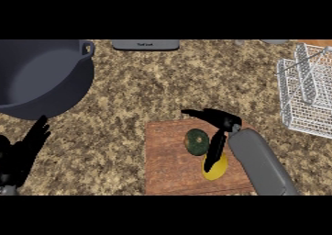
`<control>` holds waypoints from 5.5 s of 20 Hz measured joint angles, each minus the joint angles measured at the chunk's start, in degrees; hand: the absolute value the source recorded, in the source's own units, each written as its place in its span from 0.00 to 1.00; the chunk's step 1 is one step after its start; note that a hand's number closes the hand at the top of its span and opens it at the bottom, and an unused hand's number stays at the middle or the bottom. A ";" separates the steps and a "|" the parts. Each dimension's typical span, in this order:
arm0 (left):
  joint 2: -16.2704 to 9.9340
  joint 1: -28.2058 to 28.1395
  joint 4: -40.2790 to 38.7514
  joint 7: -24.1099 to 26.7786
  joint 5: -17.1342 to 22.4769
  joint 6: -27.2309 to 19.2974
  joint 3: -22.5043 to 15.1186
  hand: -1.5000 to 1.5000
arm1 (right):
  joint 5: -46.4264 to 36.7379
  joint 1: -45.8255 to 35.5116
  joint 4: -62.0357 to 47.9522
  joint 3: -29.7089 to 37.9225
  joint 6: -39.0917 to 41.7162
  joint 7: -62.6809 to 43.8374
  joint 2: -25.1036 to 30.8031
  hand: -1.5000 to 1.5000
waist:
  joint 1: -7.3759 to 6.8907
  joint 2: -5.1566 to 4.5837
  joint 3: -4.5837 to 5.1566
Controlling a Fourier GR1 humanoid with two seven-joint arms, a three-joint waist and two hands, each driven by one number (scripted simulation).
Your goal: Pick the squash from the cutting board and place it in the tiered basket
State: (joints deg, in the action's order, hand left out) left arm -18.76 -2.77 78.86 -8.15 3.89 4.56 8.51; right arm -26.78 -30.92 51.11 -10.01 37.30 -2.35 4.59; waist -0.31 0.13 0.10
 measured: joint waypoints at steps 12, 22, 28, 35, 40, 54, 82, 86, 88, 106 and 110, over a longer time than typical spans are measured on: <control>0.45 -0.90 0.71 -0.27 -0.67 2.05 1.97 0.50 | -4.03 3.53 1.91 -1.39 -4.70 8.96 -1.50 1.00 | 0.16 0.32 0.17; 0.92 -0.29 -0.42 -0.26 -1.49 2.29 3.18 0.50 | -5.31 7.93 12.76 0.87 -12.43 -1.11 -3.06 1.00 | 0.66 0.26 -0.01; 0.79 -1.21 -0.42 -0.38 -1.50 1.92 3.77 0.50 | -20.38 7.47 19.89 -4.00 -28.05 -20.12 -4.21 1.00 | 1.91 1.32 0.22; 0.80 -1.06 -1.15 -0.09 -1.57 1.69 4.18 0.50 | -35.30 5.86 35.68 -11.83 -35.05 -43.49 -4.51 1.00 | 2.57 1.40 0.15; 1.40 -1.34 -0.21 -0.09 -1.96 1.63 3.56 0.50 | -44.38 5.12 49.37 -16.29 -32.10 -55.53 -4.47 1.00 | 1.84 0.89 0.03; 2.30 -0.69 1.66 -1.01 -2.76 2.47 3.25 0.50 | -42.05 -2.07 57.83 2.21 -28.28 -50.28 0.16 1.00 | 0.18 -0.09 -0.09; 3.10 1.39 1.63 -1.95 -3.72 3.50 3.27 0.50 | -33.82 -21.19 3.39 21.43 -46.27 -11.63 27.48 1.00 | -1.26 -0.73 -0.03; 3.85 1.36 1.83 -1.94 -4.02 3.34 2.67 0.50 | -38.28 -24.30 -3.79 18.93 -45.64 -6.65 32.69 1.00 | -1.67 -0.83 -0.07; 4.35 1.04 1.28 -1.07 -4.73 2.87 2.37 0.50 | -39.52 -26.05 -7.46 18.48 -46.09 -4.10 34.27 1.00 | -1.58 -0.77 -0.09; 3.19 1.90 -0.13 -0.55 -4.13 4.38 4.02 0.50 | -45.62 -36.34 -32.71 17.63 -36.97 -2.46 38.15 0.00 | -1.96 -0.78 0.03; 3.60 2.09 0.20 -0.76 -4.42 4.09 3.73 0.50 | -44.44 -36.48 -35.59 19.79 -35.59 -6.43 38.98 0.00 | -1.86 -0.52 0.27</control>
State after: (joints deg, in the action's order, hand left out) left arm -15.15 -0.68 79.07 -8.92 -0.52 8.65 12.24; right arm -71.22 -67.40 15.52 9.78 1.71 -8.78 43.57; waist -2.17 -0.40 0.37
